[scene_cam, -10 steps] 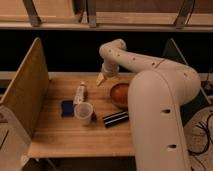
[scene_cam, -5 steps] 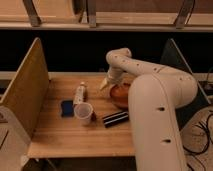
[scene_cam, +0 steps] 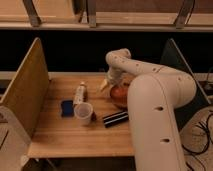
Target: Pick up the ceramic bowl
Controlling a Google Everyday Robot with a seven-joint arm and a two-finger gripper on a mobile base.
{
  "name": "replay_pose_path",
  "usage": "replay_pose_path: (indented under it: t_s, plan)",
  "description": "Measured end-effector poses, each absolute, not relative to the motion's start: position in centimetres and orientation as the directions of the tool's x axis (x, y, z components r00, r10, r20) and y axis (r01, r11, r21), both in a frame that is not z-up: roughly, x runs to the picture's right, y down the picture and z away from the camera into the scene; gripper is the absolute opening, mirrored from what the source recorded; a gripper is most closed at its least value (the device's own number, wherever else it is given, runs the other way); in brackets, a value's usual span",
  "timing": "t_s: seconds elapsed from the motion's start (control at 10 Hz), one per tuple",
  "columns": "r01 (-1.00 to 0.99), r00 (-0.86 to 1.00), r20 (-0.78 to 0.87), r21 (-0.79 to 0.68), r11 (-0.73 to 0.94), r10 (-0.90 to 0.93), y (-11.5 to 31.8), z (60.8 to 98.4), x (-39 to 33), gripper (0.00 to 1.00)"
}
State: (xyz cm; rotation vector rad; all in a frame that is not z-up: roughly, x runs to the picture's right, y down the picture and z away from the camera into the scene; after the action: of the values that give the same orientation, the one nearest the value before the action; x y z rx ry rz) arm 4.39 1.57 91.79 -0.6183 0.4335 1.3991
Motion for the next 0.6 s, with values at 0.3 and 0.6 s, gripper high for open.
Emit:
replay_pose_path:
  t_s: [0.3,0.6]
  plan:
    - [-0.979,0.202,-0.647,-0.152,0.135,0.735,3.4,92.4,2.6,0.80]
    - [-0.975,0.220,-0.682,-0.160,0.152,0.698,5.2,93.3,1.7,0.77]
